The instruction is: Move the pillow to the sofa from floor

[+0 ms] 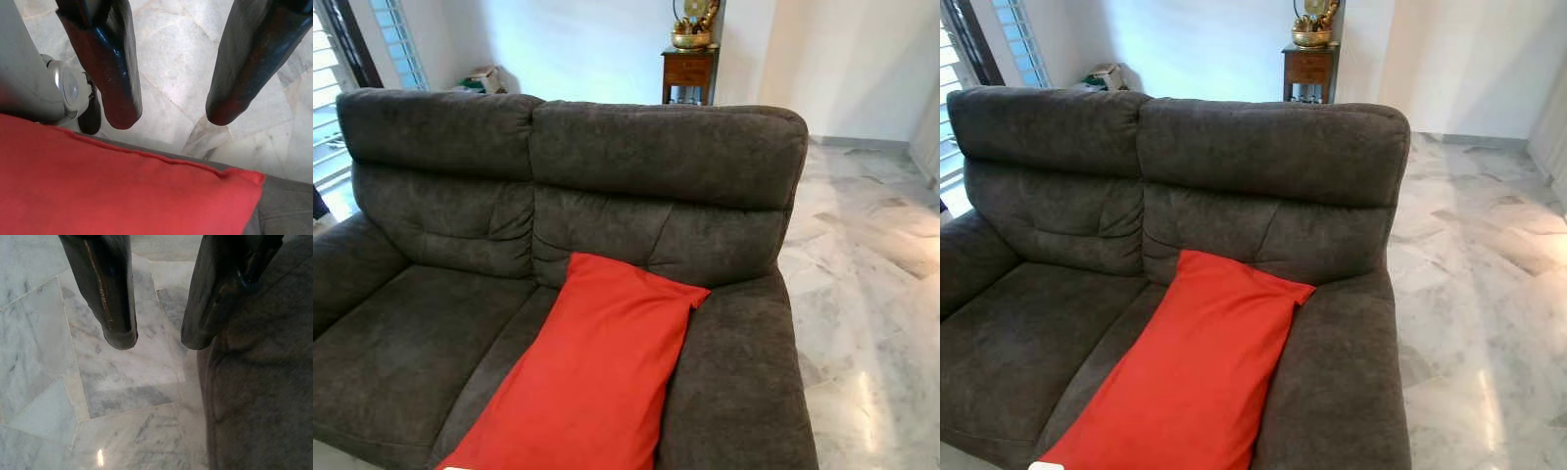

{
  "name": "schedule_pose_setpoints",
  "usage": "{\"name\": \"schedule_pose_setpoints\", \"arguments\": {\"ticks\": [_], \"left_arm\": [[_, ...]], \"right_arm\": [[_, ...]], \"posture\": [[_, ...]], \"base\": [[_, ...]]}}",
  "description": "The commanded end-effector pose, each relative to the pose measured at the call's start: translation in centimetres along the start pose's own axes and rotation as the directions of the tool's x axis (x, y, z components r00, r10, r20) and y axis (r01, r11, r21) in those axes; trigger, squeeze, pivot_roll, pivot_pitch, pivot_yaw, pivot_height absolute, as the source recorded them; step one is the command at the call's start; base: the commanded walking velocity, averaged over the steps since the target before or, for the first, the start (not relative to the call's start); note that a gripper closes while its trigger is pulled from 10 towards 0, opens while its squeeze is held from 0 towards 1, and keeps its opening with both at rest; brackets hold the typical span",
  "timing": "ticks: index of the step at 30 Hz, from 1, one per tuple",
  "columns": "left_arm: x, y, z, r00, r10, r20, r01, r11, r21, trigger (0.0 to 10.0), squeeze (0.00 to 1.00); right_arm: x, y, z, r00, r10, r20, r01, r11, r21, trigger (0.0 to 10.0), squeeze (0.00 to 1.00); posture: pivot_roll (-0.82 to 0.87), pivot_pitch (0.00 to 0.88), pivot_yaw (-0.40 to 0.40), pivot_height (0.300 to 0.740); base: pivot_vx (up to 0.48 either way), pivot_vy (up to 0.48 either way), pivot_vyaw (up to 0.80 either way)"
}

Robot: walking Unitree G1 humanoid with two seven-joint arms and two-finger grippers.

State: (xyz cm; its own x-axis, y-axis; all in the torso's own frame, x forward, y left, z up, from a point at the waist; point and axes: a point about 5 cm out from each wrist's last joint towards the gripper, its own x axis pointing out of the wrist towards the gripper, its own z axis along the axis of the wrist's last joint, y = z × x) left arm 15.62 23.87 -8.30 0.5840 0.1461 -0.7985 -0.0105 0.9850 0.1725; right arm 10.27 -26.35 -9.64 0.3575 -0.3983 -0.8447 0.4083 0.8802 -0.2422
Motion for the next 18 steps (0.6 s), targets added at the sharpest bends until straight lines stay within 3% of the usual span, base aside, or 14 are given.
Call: {"name": "schedule_pose_setpoints", "arguments": {"ticks": [1, 18], "left_arm": [[-0.1, 0.3, -0.4, 1.000, 0.014, -0.018, -0.015, 1.000, -0.011, 10.0, 0.00], [-0.3, -0.1, -1.8, 0.997, -0.008, -0.082, 0.009, 1.000, 0.007, 10.0, 0.00]], "right_arm": [[0.0, 0.1, 0.0, 1.000, 0.006, -0.008, -0.006, 1.000, -0.011, 10.0, 0.00], [-0.1, -0.1, -0.4, 1.000, 0.006, -0.010, -0.006, 1.000, -0.007, 10.0, 0.00]], "posture": [[0.09, 0.000, 0.037, 0.740], [0.09, 0.000, 0.045, 0.740]], "base": [[0.000, 0.000, 0.00], [0.000, 0.000, 0.00]]}}
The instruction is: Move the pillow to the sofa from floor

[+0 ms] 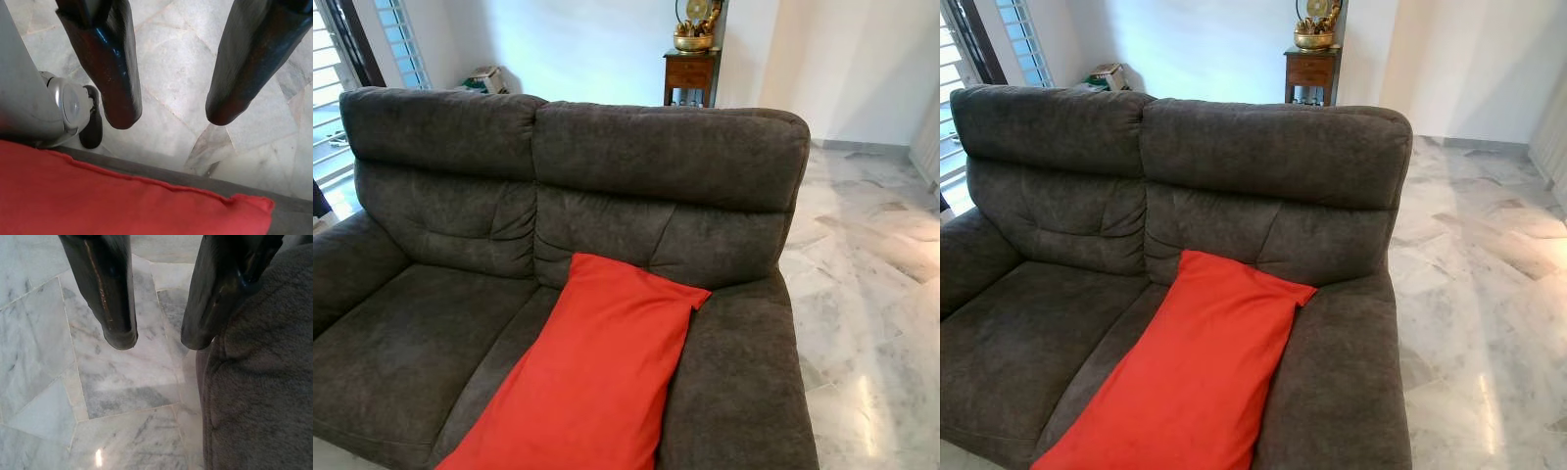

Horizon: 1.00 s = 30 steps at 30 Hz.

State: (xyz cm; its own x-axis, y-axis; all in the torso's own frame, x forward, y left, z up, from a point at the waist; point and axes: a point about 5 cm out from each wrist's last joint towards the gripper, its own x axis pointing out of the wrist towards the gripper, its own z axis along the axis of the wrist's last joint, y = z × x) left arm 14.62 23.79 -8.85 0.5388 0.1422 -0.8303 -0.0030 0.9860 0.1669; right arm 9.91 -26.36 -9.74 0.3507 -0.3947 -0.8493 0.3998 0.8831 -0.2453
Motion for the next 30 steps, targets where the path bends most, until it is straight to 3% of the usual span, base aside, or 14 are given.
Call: {"name": "schedule_pose_setpoints", "arguments": {"ticks": [1, 30], "left_arm": [[-0.2, 0.1, -0.9, 0.999, 0.000, -0.033, 0.000, 1.000, 0.003, 10.0, 0.00], [-0.3, -0.1, -1.6, 0.998, -0.006, -0.055, 0.006, 1.000, -0.004, 10.0, 0.00]], "right_arm": [[0.0, 0.0, -0.1, 1.000, 0.005, -0.002, -0.005, 1.000, -0.001, 10.0, 0.00], [0.1, 0.5, 1.0, 0.999, 0.005, 0.041, -0.005, 1.000, 0.004, 10.0, 0.00]], "posture": [[0.09, 0.000, 0.044, 0.740], [0.08, 0.000, 0.046, 0.740]], "base": [[0.000, 0.000, 0.00], [0.000, 0.000, 0.00]]}}
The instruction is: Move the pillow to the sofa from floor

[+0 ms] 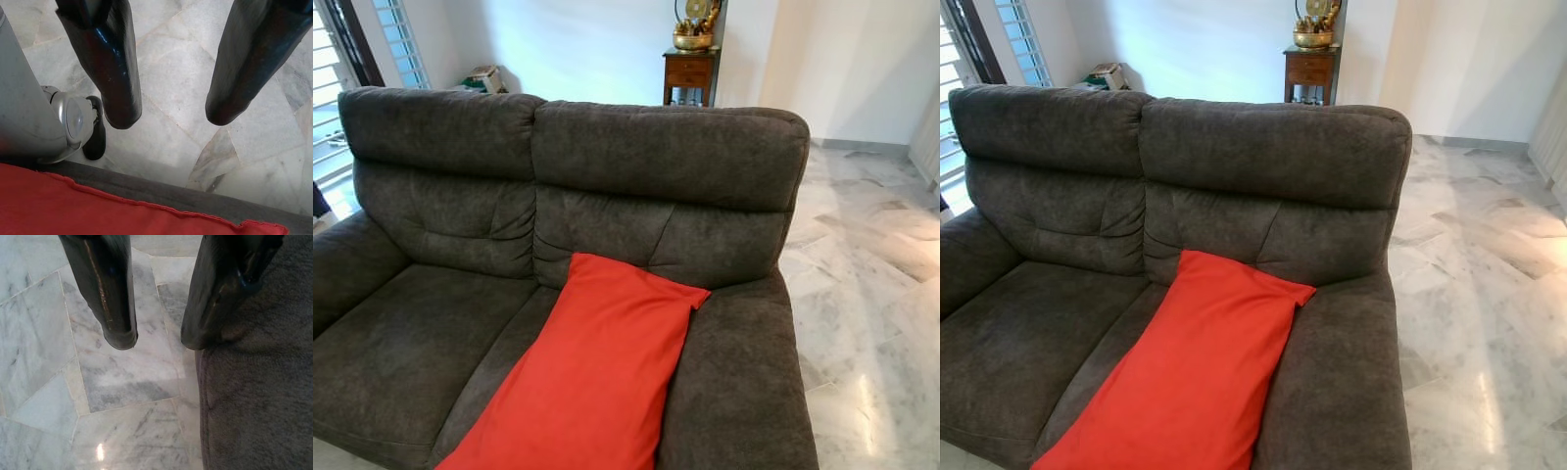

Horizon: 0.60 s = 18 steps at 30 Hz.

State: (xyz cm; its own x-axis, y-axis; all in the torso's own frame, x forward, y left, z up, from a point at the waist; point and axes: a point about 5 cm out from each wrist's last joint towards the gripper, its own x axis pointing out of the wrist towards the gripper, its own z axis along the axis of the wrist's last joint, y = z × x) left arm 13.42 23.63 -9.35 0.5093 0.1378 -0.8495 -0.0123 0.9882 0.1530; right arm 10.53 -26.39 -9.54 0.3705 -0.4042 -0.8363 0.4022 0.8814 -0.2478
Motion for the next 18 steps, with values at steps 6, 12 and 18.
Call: {"name": "schedule_pose_setpoints", "arguments": {"ticks": [6, 12, 18], "left_arm": [[-0.02, 0.04, -0.20, 1.000, -0.004, -0.013, 0.004, 1.000, 0.016, 10.0, 0.00], [0.02, 0.18, 0.09, 1.000, -0.001, -0.003, 0.001, 1.000, 0.015, 10.0, 0.00], [0.02, 0.27, 0.22, 1.000, 0.001, 0.006, -0.001, 1.000, 0.012, 10.0, 0.00]], "right_arm": [[0.00, 0.52, 0.40, 1.000, 0.015, 0.020, -0.015, 1.000, 0.011, 10.0, 0.00], [0.00, 0.64, 0.42, 1.000, 0.018, 0.019, -0.018, 1.000, 0.013, 10.0, 0.00], [0.01, 0.59, 0.49, 1.000, 0.020, 0.023, -0.020, 1.000, 0.012, 10.0, 0.00]], "posture": [[0.08, 0.000, 0.050, 0.740], [0.08, 0.000, 0.052, 0.740], [0.08, 0.000, 0.047, 0.740]], "base": [[0.000, 0.000, 0.00], [-0.045, 0.000, 0.00], [-0.274, 0.000, 0.00]]}}
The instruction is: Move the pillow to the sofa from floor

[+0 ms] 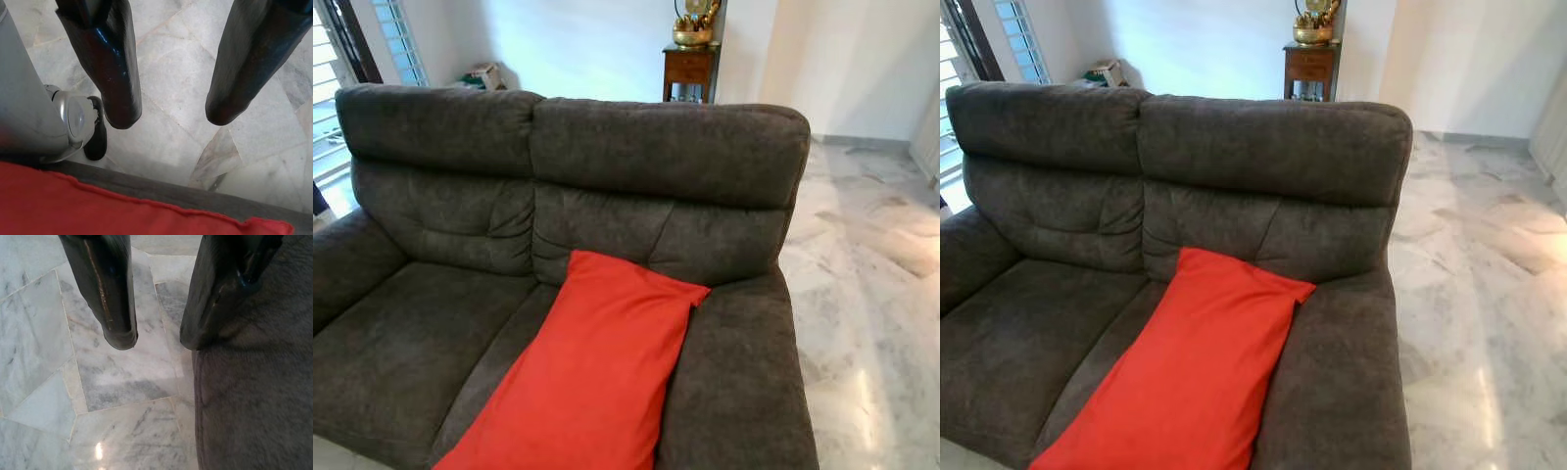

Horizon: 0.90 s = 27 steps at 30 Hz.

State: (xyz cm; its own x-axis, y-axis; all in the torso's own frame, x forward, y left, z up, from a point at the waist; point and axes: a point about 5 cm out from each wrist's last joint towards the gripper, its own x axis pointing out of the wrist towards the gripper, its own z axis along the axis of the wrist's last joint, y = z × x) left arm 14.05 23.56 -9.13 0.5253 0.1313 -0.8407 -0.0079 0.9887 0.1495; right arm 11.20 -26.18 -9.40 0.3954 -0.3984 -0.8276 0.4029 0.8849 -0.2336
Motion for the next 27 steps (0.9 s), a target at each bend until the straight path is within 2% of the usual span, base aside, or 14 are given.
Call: {"name": "schedule_pose_setpoints", "arguments": {"ticks": [1, 12, 27], "left_arm": [[-0.12, 0.30, -0.43, 1.000, 0.006, -0.011, -0.006, 1.000, 0.009, 10.0, 0.00], [-0.02, -0.26, -0.07, 1.000, -0.007, 0.007, 0.007, 1.000, 0.009, 10.0, 0.00], [-0.07, -0.21, -0.30, 1.000, -0.002, 0.000, 0.002, 1.000, 0.001, 10.0, 0.00]], "right_arm": [[-0.03, 0.15, -0.07, 1.000, 0.008, 0.000, -0.008, 1.000, 0.006, 10.0, 0.00], [0.02, 0.23, 0.22, 1.000, 0.019, 0.011, -0.019, 1.000, -0.001, 10.0, 0.00], [-0.01, 0.53, 0.30, 0.999, 0.037, 0.023, -0.037, 0.999, 0.008, 10.0, 0.00]], "posture": [[0.08, 0.000, 0.046, 0.740], [0.08, 0.000, 0.041, 0.740], [0.09, 0.000, 0.037, 0.740]], "base": [[-0.270, 0.000, 0.00], [-0.274, 0.000, 0.00], [-0.273, 0.000, 0.00]]}}
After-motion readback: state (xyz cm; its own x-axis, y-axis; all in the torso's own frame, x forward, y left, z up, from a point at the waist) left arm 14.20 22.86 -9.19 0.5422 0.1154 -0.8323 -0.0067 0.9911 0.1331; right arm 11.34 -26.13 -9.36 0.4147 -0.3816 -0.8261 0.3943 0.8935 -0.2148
